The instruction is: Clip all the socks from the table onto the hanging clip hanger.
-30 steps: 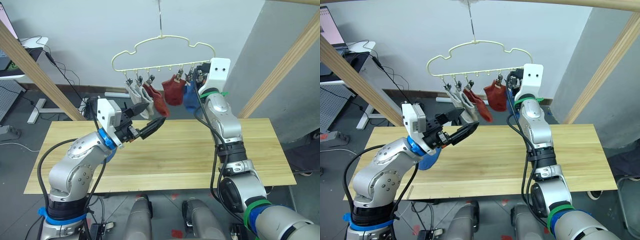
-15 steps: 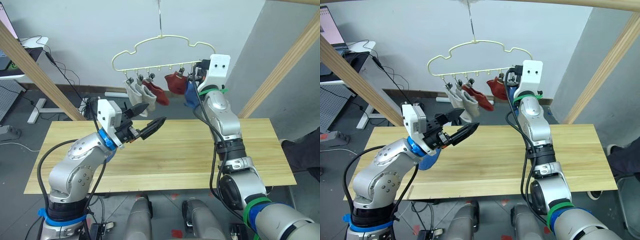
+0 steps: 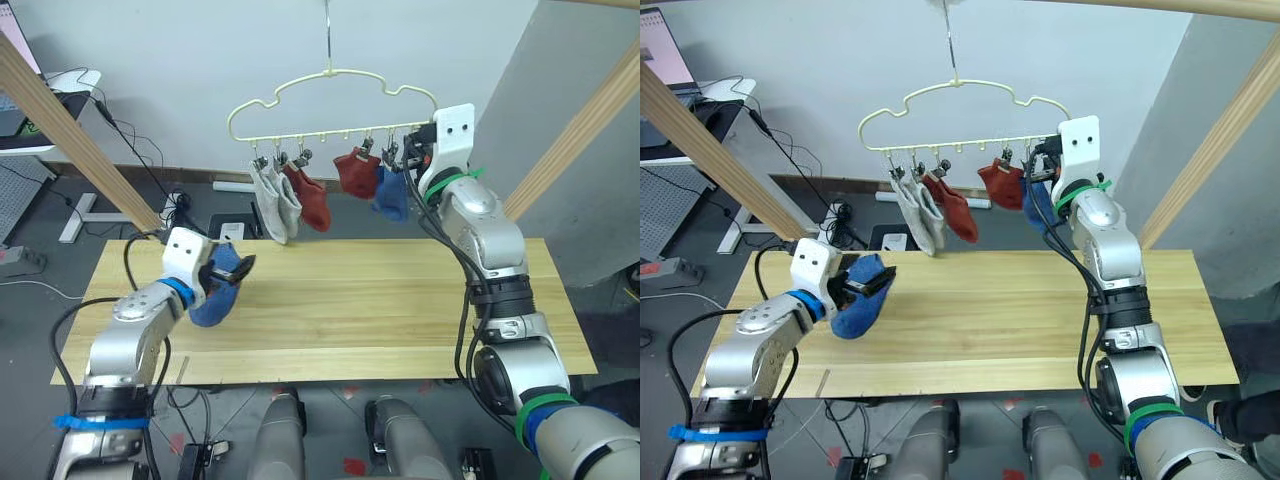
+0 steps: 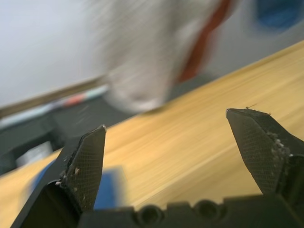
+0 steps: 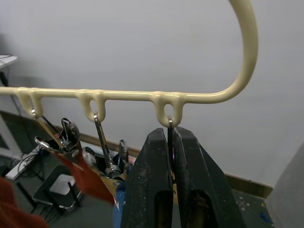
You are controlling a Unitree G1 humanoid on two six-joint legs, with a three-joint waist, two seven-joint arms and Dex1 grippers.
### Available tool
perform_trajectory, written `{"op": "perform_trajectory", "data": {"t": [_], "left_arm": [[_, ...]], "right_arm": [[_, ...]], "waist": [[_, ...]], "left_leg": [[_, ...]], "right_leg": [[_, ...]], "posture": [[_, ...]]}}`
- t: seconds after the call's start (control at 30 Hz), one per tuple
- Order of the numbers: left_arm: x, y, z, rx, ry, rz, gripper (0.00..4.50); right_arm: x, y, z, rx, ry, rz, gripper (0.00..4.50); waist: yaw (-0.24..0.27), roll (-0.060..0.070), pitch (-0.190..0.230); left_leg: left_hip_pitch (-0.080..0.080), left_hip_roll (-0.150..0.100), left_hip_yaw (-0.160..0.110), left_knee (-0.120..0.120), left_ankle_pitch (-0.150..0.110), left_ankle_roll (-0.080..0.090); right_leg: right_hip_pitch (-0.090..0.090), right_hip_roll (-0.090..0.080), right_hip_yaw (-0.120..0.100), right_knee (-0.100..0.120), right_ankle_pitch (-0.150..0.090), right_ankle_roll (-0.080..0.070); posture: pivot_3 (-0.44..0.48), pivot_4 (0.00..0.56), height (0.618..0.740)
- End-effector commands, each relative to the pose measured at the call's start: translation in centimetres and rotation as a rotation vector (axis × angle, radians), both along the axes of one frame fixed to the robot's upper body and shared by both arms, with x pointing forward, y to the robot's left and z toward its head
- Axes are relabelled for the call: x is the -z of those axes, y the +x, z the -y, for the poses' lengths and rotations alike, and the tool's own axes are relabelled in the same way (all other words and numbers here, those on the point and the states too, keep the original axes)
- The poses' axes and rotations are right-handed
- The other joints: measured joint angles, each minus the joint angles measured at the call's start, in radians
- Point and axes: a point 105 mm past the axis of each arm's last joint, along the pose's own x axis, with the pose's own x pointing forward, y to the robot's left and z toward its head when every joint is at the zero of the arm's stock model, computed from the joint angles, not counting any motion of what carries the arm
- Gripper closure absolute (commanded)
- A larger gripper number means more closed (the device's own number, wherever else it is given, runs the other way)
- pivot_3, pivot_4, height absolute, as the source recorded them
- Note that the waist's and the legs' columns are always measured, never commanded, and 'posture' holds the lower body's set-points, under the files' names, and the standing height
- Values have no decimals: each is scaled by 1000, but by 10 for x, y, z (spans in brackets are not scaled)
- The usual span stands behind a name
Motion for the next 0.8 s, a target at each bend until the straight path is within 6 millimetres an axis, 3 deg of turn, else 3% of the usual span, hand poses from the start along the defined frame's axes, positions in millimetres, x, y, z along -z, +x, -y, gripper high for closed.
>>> {"op": "perform_trajectory", "data": {"t": [0.03,0.17,0.3,0.57,0.67,0.8], "left_arm": [[14,14,-23,-50,24,-57,0],[37,26,-31,-69,35,-139,0],[48,35,-22,-40,-15,-190,0],[67,33,-24,-14,96,-258,0],[75,26,-26,37,194,-279,587],[77,23,-28,51,217,-278,1712]], "right_arm": [[-6,-8,1,-38,-8,1,4484],[-5,-12,3,-47,-9,-17,4484],[-8,-14,7,-40,-16,-21,4484],[-8,-17,12,-21,-13,-33,4484],[-8,-18,13,-16,-4,-38,4500],[-8,-17,13,-14,0,-40,4500]], "waist": [[9,0,1],[18,0,1],[20,-1,2],[15,-1,2],[15,-1,2],[15,-1,2]], "left_leg": [[0,0,1,-1,0,0],[-1,0,2,-2,0,0],[-4,0,2,-2,0,0],[-7,0,1,-2,0,0],[-6,0,1,-2,0,0],[-6,0,1,-2,0,0]], "right_leg": [[0,0,0,0,0,0],[0,0,0,-4,1,-1],[-1,-1,-1,-7,2,-3],[-3,0,-1,-6,2,-4],[-3,0,-1,-5,2,-4],[-3,-1,-1,-5,2,-4]], "posture": [[79,300,740],[67,307,740],[49,309,740],[35,310,740],[38,308,740],[40,309,740]]}}
